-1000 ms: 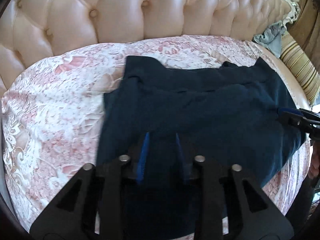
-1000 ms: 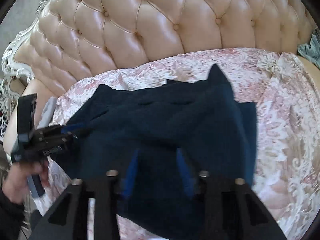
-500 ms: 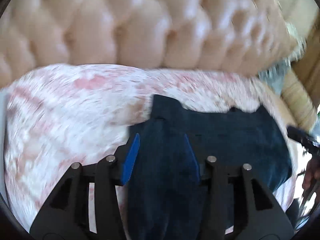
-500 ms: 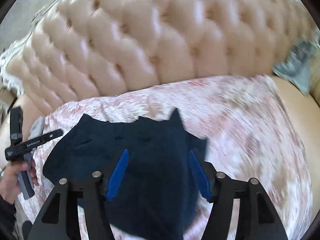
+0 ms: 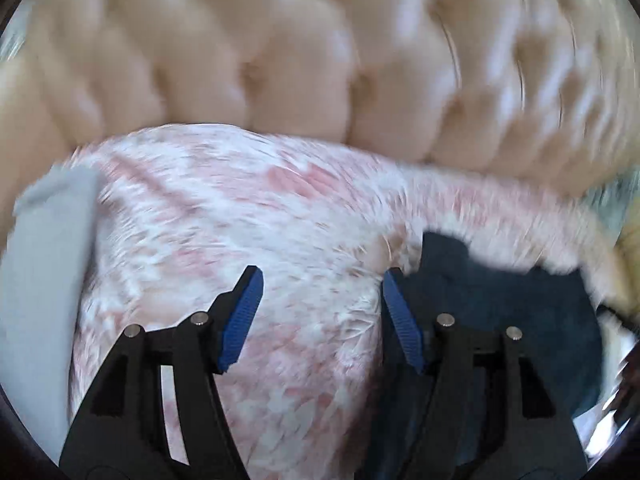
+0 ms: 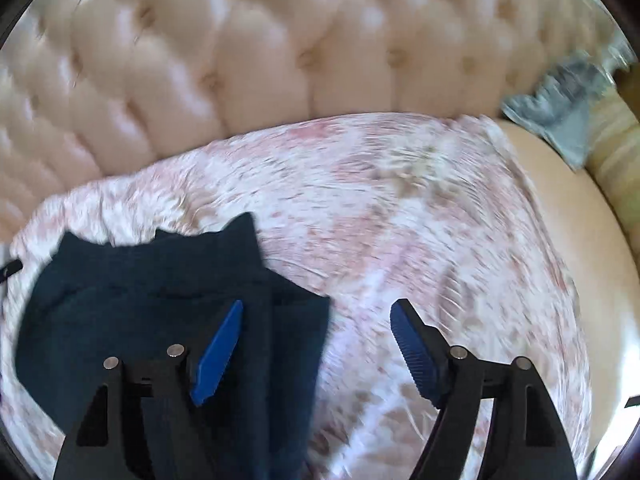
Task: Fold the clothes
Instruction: 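Open both grippers and pull them back from the folded sweatshirt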
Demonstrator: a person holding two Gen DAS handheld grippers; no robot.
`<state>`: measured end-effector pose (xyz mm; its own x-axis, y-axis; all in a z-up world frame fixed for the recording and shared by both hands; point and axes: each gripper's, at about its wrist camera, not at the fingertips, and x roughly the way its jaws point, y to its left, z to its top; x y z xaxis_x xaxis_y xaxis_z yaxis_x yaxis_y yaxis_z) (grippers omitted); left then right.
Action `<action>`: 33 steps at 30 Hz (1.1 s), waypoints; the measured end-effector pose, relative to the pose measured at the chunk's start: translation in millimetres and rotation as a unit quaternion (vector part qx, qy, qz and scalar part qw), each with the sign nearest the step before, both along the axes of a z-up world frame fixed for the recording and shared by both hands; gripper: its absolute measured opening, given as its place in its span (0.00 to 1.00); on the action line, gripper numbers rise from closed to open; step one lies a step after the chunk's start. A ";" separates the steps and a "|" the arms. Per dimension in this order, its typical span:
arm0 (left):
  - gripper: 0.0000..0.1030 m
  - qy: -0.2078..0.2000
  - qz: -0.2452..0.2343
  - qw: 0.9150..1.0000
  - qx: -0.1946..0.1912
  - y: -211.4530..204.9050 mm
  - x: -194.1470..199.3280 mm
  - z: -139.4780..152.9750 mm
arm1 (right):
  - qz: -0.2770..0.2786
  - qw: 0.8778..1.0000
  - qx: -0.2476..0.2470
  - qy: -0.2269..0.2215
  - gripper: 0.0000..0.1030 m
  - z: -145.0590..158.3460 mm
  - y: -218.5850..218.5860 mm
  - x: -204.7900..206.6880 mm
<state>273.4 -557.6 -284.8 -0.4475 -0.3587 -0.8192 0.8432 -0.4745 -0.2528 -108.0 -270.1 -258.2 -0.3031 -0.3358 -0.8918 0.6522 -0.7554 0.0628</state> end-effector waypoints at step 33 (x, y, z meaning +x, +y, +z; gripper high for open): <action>0.98 0.313 0.005 0.949 -0.017 209.0 181.0 85.4 | -0.006 0.961 -0.168 0.220 1.00 169.4 166.7 212.7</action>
<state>454.3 -348.6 -199.3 -0.8392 -0.3881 -0.3809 0.5373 -0.4839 -0.6908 104.8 -103.4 -88.7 -0.6311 -0.5764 -0.5191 0.6629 -0.7483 0.0250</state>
